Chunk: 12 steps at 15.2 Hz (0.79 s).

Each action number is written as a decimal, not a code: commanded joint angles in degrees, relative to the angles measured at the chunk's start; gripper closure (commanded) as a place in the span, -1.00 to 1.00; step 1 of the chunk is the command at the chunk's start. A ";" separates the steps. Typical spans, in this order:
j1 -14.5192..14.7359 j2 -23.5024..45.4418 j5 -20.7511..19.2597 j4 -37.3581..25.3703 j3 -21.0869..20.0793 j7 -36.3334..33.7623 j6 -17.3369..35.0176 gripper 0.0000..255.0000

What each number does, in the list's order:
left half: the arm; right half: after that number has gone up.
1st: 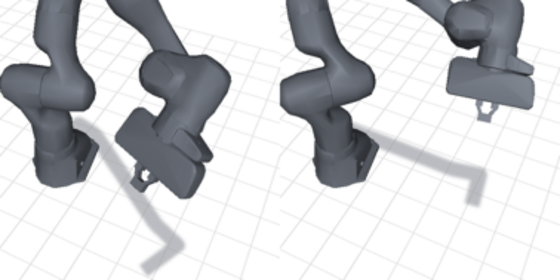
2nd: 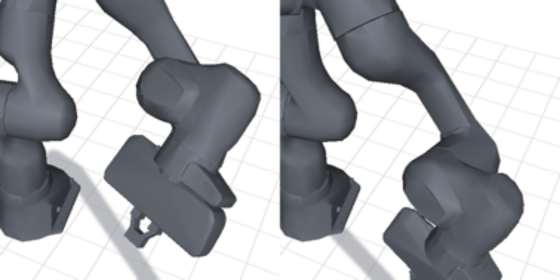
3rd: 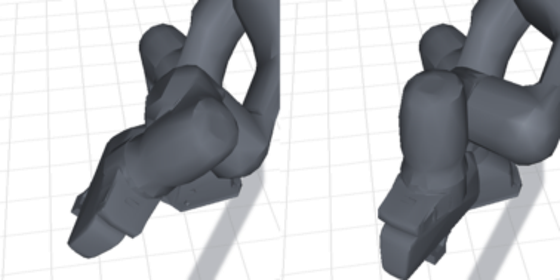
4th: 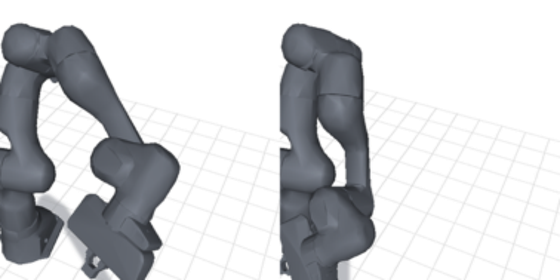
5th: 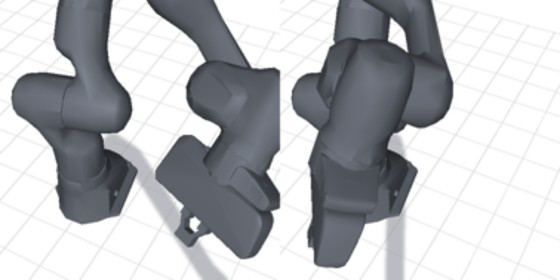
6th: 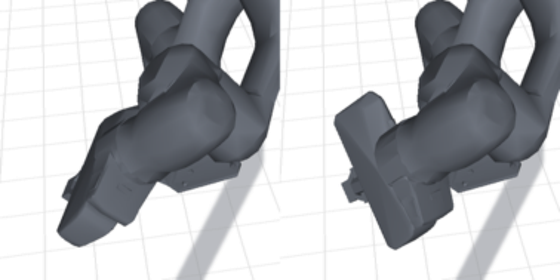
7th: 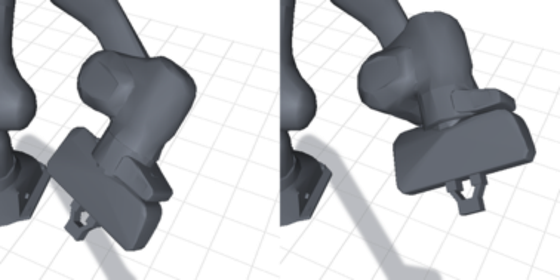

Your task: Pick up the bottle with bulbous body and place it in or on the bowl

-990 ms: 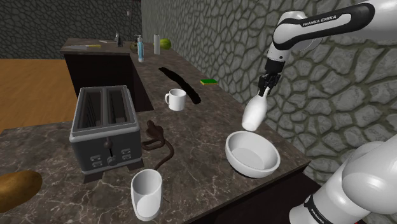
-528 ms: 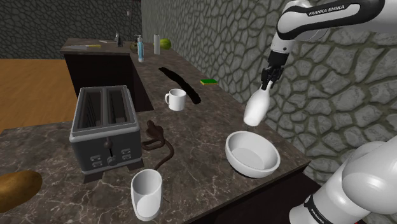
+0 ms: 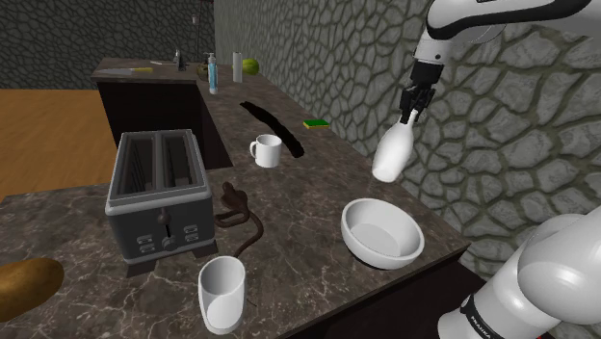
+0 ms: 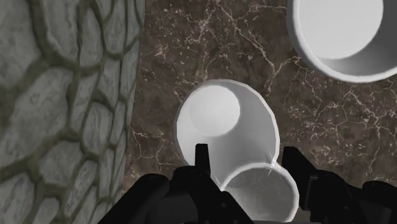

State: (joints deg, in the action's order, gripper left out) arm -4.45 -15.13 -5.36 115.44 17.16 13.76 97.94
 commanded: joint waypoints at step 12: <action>0.20 1.48 0.51 -11.50 -0.12 0.73 -10.04 1.00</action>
State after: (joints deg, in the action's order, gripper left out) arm -4.29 -13.86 -4.92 105.03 17.07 14.46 88.79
